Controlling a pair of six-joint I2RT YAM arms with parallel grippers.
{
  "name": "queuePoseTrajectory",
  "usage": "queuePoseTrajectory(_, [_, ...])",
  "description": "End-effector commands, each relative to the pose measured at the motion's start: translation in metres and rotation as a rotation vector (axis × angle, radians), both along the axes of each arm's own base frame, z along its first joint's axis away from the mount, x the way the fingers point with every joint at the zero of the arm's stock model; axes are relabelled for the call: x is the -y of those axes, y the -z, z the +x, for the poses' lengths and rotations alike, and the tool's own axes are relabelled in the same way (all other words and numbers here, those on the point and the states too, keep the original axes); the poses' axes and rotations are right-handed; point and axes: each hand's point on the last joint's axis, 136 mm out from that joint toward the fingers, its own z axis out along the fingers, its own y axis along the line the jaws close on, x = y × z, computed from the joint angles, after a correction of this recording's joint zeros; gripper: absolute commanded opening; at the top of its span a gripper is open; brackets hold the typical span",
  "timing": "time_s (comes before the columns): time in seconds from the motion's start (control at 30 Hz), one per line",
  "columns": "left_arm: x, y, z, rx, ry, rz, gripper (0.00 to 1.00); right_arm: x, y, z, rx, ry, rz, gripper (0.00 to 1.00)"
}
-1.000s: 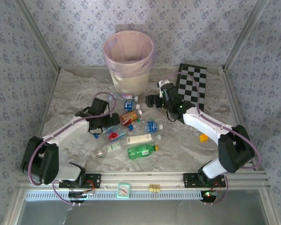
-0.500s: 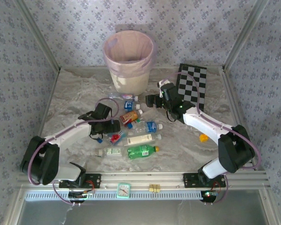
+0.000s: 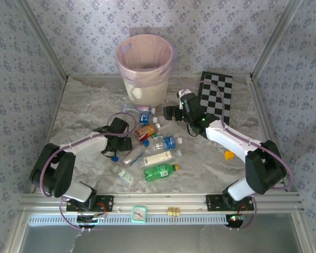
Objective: Put the plastic bottles in the bin
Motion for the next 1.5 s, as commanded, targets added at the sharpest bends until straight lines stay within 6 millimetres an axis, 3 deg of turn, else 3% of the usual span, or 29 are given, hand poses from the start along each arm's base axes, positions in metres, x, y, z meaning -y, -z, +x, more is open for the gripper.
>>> queuePoseTrajectory(0.0, [0.003,-0.006,0.016,0.035,-0.009,0.019,0.94,0.0,-0.007,0.003,0.006,0.021,-0.008,1.0])
queuePoseTrajectory(0.17, [0.004,-0.004,0.023,0.045,-0.007,0.035,0.85,0.001,-0.006,0.002,0.006,0.025,-0.01,1.0])
queuePoseTrajectory(0.37, [0.001,-0.01,0.027,0.077,-0.022,0.04,0.66,0.001,-0.004,0.002,0.004,0.026,-0.014,1.0])
queuePoseTrajectory(0.57, [-0.007,-0.027,0.031,0.149,-0.055,0.045,0.54,0.0,-0.004,0.001,0.001,0.023,-0.01,1.0])
queuePoseTrajectory(0.7, [-0.017,-0.053,0.039,0.237,-0.098,0.031,0.5,0.0,-0.005,0.0,0.004,0.021,-0.009,1.0])
queuePoseTrajectory(0.9, [-0.017,-0.117,0.065,0.47,-0.146,-0.084,0.49,0.001,-0.006,-0.002,0.01,0.022,-0.002,1.0])
queuePoseTrajectory(1.2, [-0.003,-0.267,0.104,0.942,-0.104,-0.241,0.48,0.003,-0.004,-0.004,0.016,0.023,-0.004,1.0])
queuePoseTrajectory(1.33, [0.018,-0.329,0.115,1.087,0.013,-0.303,0.47,0.007,-0.001,-0.005,0.015,0.03,-0.015,1.0])
queuePoseTrajectory(1.47, [0.047,-0.372,0.129,1.155,0.162,-0.335,0.46,0.01,0.0,-0.006,0.014,0.036,-0.014,1.0])
